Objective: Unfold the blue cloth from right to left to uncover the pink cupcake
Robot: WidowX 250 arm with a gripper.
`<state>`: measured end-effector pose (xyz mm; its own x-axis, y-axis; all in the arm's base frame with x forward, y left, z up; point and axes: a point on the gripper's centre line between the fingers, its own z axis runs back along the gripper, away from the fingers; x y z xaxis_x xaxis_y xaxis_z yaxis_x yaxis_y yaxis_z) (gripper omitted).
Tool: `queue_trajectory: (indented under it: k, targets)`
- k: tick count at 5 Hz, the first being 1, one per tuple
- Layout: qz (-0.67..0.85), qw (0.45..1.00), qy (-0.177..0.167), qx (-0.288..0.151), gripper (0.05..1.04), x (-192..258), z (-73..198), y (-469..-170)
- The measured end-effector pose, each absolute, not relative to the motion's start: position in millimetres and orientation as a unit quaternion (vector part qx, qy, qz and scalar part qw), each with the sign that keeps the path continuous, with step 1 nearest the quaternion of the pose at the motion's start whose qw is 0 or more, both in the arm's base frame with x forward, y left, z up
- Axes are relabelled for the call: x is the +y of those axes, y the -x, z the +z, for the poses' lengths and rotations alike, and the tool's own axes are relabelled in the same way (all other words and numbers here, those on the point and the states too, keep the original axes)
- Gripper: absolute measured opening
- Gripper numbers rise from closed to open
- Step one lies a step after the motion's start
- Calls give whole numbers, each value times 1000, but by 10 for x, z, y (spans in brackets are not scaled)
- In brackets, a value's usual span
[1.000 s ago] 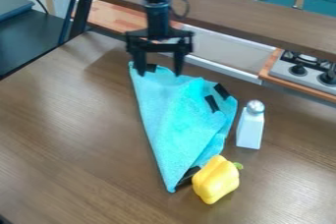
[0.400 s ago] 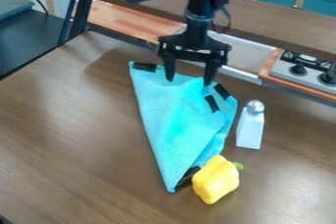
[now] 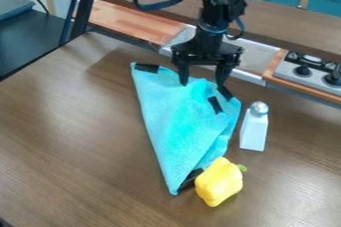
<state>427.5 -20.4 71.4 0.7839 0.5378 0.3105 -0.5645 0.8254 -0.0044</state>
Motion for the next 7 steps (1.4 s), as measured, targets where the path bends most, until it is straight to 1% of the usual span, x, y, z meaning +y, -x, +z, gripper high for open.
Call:
queue_trajectory:
  k: [1, 2, 3, 5, 6, 7]
  targets:
    - [317, 933, -43, -162, 999, -318, 695, -4423]
    - [315, 935, -56, -154, 999, -449, 526, -4535]
    - [320, 933, -72, -150, 999, -473, 422, -4620]
    - [319, 929, -86, -164, 999, -555, 410, -4645]
    - [319, 929, -101, -159, 999, -518, 302, -4571]
    - [322, 925, -112, -167, 999, -533, 293, -4556]
